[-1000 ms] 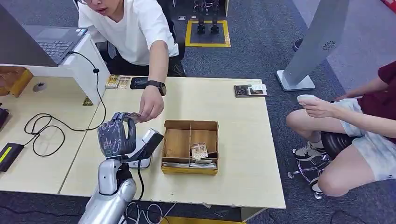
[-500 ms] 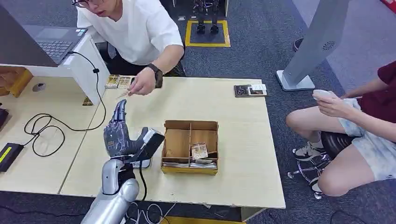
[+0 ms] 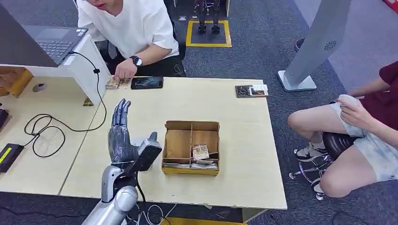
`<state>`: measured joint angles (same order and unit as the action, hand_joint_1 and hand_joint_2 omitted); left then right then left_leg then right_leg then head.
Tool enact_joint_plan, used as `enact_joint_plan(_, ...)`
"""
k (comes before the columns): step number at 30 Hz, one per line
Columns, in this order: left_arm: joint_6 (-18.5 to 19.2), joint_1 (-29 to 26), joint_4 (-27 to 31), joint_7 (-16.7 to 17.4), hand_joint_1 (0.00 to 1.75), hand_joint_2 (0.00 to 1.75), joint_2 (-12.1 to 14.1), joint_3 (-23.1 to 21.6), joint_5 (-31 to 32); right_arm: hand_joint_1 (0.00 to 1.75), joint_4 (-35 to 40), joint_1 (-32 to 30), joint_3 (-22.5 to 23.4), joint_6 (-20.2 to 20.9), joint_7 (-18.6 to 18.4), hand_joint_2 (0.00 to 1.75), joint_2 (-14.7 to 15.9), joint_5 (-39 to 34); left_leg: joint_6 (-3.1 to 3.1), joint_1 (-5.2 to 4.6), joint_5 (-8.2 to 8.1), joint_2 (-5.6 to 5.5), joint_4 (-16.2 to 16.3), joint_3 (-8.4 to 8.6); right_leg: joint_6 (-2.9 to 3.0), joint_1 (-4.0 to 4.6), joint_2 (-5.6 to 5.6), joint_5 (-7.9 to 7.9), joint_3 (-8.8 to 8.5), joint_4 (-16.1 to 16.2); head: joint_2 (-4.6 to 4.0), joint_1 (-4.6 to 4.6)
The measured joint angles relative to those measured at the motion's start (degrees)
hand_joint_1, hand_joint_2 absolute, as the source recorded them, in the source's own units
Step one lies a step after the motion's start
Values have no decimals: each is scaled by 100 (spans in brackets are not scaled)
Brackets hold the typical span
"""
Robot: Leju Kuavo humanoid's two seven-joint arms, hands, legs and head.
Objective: Pass the card to the sensor for recognition and then transmit it.
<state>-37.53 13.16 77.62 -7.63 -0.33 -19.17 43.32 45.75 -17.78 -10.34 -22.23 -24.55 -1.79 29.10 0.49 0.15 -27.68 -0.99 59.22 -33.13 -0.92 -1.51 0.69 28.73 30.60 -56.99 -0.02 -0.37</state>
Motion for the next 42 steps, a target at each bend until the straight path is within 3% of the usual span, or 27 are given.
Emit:
enact_joint_plan(6,-41,-310,299,-419,0,175,223,-245,-155,0,-83,11,-55,-94,377,175,66,-291,-1,0,-1,1,0,-1,0,0,0,0,1,0,0,-2)
enact_joint_plan(14,-35,-542,402,-717,0,175,558,-474,-242,0,-311,74,-92,188,838,175,418,-545,-1,0,-1,1,0,-1,0,0,1,0,1,1,0,0)
enact_joint_plan(24,44,-886,391,-970,0,175,842,-653,-236,0,-400,85,-118,175,836,175,529,-602,-1,0,-2,1,-1,-2,0,0,0,1,4,1,0,-2)
enact_joint_plan(42,269,-1145,308,-1171,0,175,1014,-900,-238,0,-409,81,-135,144,785,175,645,-602,-1,0,-2,0,-1,-4,0,0,0,1,4,2,0,-2)
